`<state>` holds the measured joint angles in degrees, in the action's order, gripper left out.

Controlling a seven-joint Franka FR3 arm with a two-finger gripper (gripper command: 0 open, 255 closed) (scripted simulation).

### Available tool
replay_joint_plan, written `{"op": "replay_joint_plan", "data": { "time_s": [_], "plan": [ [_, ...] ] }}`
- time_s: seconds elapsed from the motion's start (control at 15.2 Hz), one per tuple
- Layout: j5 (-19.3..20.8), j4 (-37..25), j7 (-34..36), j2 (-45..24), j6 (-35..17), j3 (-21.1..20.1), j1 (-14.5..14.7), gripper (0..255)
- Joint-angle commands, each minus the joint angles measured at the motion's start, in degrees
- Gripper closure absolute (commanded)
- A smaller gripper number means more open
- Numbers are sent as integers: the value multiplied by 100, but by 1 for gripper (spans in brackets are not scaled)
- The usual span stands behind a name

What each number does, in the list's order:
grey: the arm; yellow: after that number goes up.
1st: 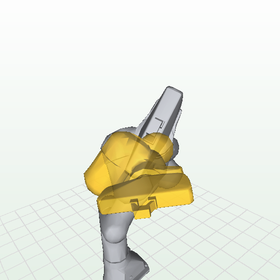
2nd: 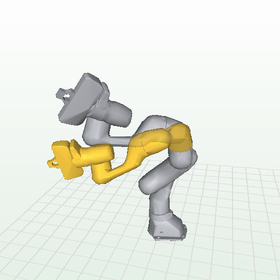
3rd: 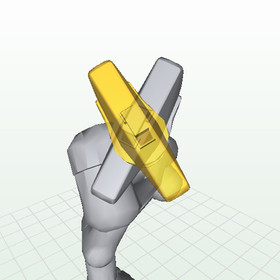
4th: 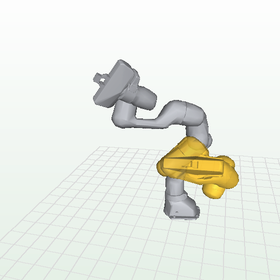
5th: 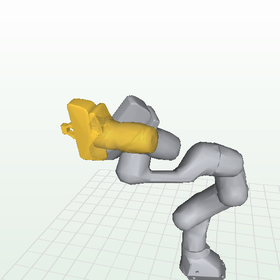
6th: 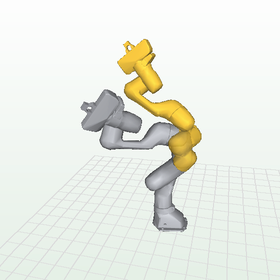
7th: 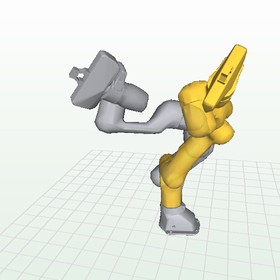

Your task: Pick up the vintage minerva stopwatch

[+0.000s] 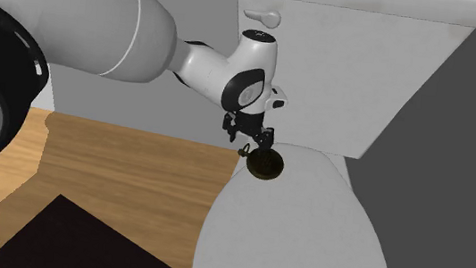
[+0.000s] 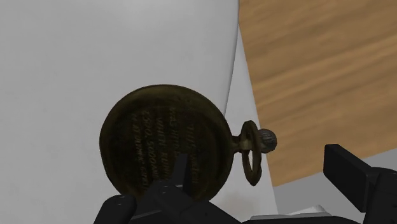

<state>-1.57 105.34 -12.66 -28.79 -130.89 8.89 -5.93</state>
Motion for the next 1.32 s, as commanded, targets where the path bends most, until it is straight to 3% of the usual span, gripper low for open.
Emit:
{"op": "replay_joint_plan", "data": {
  "time_s": [0.0, 0.07, 0.13, 0.73, 1.25],
  "plan": [
    [-7, -24, -1, -55, -34, -5, -4, 0],
    [-7, -24, -1, -55, -34, -5, -4, 0],
    [-7, -20, 2, -52, -35, -5, -2, 255],
    [-7, -24, -1, -55, -34, -5, -4, 255],
    [50, -119, 15, 322, 435, 31, 25, 255]
  ]
}}
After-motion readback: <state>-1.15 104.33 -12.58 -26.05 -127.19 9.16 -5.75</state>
